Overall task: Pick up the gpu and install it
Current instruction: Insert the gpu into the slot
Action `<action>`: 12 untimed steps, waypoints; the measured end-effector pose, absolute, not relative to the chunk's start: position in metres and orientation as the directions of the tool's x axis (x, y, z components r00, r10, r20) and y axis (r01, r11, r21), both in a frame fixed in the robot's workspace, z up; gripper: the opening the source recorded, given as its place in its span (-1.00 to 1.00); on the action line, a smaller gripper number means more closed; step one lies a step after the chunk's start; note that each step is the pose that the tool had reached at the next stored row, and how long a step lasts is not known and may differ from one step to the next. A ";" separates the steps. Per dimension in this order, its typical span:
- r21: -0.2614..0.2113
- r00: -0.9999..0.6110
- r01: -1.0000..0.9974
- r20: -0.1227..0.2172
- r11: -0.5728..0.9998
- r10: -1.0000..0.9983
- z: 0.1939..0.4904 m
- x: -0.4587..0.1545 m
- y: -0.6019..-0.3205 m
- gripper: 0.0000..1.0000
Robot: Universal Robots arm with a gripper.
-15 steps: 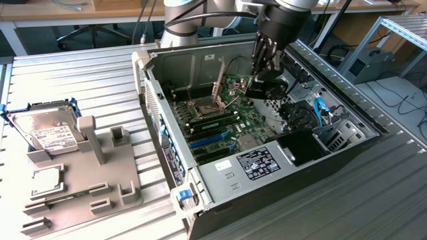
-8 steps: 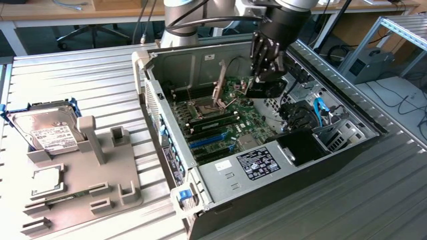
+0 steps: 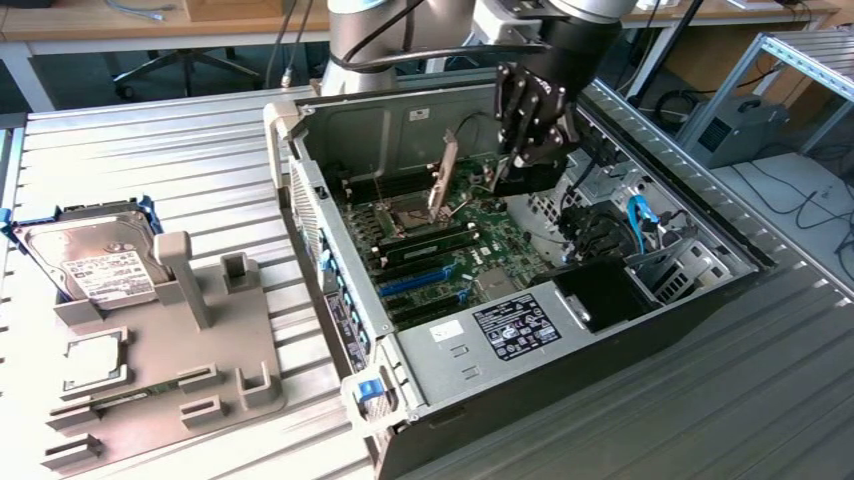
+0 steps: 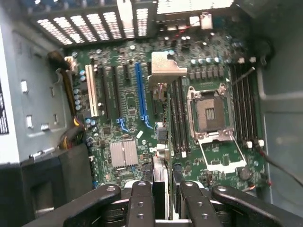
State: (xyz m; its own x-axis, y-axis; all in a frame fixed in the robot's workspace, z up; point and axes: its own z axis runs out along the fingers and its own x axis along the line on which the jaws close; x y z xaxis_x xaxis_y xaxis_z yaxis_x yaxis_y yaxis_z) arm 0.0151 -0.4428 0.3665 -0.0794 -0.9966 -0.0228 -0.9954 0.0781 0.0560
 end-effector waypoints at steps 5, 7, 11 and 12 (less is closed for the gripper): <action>0.056 0.011 -0.998 -0.023 -0.012 -1.000 0.366 0.015 -0.443 -0.47; 0.056 0.011 -0.998 -0.023 -0.013 -1.000 0.366 0.015 -0.443 -0.47; 0.056 0.026 -0.998 -0.023 -0.027 -0.999 0.366 0.015 -0.443 -0.47; 0.056 0.032 -0.998 -0.023 -0.033 -0.999 0.366 0.015 -0.443 -0.47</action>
State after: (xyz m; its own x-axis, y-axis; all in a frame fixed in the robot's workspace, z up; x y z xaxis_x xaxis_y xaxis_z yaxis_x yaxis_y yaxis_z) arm 0.0153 -0.4428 0.3663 0.0322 -0.9992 -0.0229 -0.9979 -0.0334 0.0560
